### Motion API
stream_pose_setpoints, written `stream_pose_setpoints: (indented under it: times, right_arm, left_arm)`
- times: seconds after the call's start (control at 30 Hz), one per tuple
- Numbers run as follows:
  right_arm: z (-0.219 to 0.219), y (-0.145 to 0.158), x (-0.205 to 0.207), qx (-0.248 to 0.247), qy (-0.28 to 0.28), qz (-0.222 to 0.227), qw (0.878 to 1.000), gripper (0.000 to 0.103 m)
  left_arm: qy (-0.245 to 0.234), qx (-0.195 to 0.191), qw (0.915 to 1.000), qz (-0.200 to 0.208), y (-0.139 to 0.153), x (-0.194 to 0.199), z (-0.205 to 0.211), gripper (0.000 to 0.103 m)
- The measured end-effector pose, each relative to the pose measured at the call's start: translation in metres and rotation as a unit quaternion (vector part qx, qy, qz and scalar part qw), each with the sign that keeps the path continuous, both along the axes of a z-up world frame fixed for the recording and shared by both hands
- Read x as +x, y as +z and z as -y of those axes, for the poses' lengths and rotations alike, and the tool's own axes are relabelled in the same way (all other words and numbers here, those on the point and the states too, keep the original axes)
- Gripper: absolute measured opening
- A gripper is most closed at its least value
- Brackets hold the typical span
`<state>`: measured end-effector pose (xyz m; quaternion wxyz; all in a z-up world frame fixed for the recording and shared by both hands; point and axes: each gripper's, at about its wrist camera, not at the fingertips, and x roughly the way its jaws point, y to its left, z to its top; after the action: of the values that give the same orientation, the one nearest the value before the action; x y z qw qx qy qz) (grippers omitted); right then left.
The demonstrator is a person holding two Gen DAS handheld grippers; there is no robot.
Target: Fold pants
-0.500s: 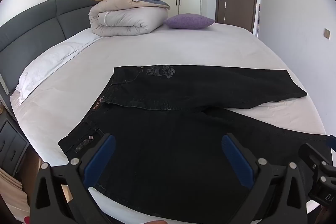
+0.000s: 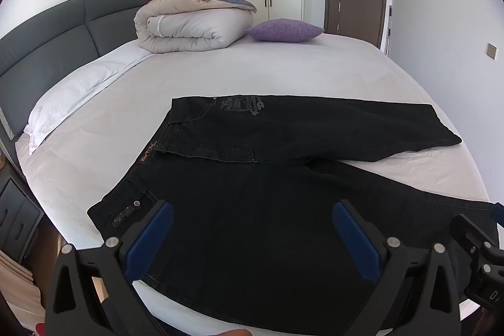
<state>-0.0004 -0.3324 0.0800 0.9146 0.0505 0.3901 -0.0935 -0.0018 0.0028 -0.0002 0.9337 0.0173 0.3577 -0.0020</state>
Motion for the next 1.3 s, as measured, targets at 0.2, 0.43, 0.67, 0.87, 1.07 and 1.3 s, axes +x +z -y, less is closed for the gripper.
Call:
stream_pose_setpoints:
  times: [0.2, 0.43, 0.67, 0.87, 1.07, 1.3]
  right_arm:
    - [0.0016, -0.0011, 0.0022, 0.0, 0.0, 0.0, 1.0, 0.103]
    - [-0.0015, -0.0026, 0.0035, 0.0, 0.0, -0.002, 1.0, 0.103]
    - [-0.0015, -0.0032, 0.0038, 0.0, 0.0, -0.002, 1.0, 0.103]
    - [-0.0035, -0.0038, 0.0031, -0.001, 0.0, -0.003, 1.0, 0.103]
    - [-0.0032, -0.005, 0.003, -0.001, 0.0, -0.003, 1.0, 0.103]
    - [-0.0033, -0.0053, 0.0037, 0.0, 0.0, 0.0, 1.0, 0.103]
  left_arm:
    - [0.0, 0.0, 1.0, -0.001, -0.0002, 0.0004, 0.0002, 0.103]
    - [0.0, 0.0, 1.0, -0.001, -0.0002, 0.0006, 0.0004, 0.103]
    - [0.0, 0.001, 1.0, -0.002, -0.0002, 0.0007, 0.0004, 0.103]
    - [0.001, 0.0, 1.0, -0.002, -0.0029, 0.0014, -0.0025, 0.103]
    - [0.0, 0.001, 1.0, -0.003, -0.0027, 0.0016, -0.0026, 0.103]
    - [0.0, 0.001, 1.0, -0.001, -0.0058, -0.0017, -0.0051, 0.103]
